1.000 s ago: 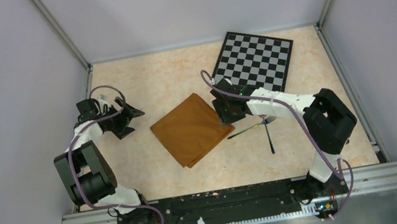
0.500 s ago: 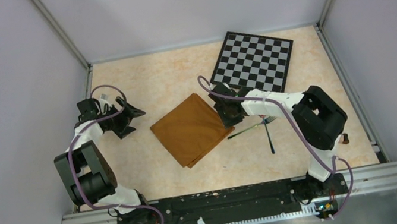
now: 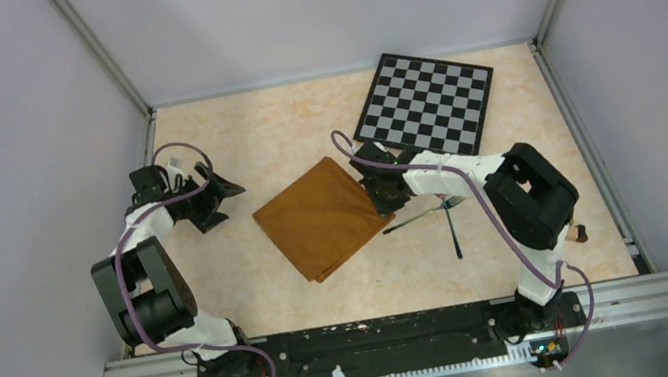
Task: Fold the napkin into a case and place the utensils inside
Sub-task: Move the lower triangle-folded napkin to the center of the board, then pick up the lower triangle-folded napkin from the center of the board, then fold the lower triangle-folded napkin at the center of the board.
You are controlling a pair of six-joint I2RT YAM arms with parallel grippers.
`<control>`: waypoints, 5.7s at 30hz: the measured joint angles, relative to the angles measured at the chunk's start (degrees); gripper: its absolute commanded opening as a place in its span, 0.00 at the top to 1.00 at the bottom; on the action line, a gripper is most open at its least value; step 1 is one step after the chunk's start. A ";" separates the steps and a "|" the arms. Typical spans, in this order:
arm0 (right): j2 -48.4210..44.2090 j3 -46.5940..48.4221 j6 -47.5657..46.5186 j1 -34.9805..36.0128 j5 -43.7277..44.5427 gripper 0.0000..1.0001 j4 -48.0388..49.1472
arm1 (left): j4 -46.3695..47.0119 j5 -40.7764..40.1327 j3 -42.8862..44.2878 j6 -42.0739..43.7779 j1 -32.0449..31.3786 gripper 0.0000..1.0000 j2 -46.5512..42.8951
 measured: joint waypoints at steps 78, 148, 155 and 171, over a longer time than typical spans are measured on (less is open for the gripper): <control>19.74 26.88 -3.76 26.45 1.90 1.00 -12.04 | 0.22 0.35 -0.02 1.49 -0.07 0.01 -0.42; -3.30 -8.26 5.99 12.02 -31.85 1.00 31.10 | 15.47 -5.38 -14.16 -19.34 -8.94 0.96 -0.24; 5.70 -5.44 9.84 18.08 -34.75 1.00 41.44 | -5.16 -12.52 -9.90 -9.31 -0.57 1.00 -5.57; 8.94 -13.14 25.75 14.01 -42.38 1.00 60.08 | -28.00 -42.56 8.79 -20.46 -17.70 1.00 -0.61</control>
